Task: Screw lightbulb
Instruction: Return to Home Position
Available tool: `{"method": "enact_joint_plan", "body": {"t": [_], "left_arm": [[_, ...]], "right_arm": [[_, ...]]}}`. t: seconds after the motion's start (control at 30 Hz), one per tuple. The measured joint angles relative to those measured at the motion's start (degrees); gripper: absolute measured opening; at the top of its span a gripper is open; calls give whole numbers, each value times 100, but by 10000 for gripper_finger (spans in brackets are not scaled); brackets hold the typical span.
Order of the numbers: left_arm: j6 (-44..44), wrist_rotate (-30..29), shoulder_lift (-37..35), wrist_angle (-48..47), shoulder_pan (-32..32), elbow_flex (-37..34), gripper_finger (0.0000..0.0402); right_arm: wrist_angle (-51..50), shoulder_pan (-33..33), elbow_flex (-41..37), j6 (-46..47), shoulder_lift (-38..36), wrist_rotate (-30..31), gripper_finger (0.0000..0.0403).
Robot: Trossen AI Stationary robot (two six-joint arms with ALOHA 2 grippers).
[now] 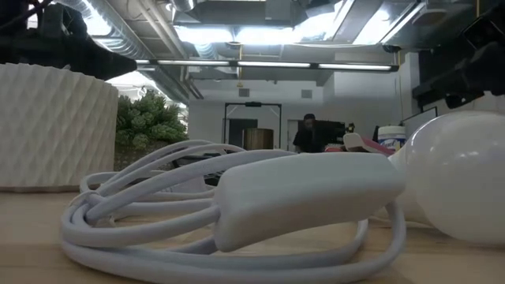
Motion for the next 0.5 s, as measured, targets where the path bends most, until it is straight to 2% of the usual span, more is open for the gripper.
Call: {"method": "enact_joint_plan", "body": {"t": [0.17,0.5], "left_arm": [[-13,0,1,-6,3,-1,21],[-26,-2,-1,-4,2,-1,21]], "right_arm": [[141,-168,-64,3,2,-6,21],[151,-1072,-75,4,2,-2,21]]}}
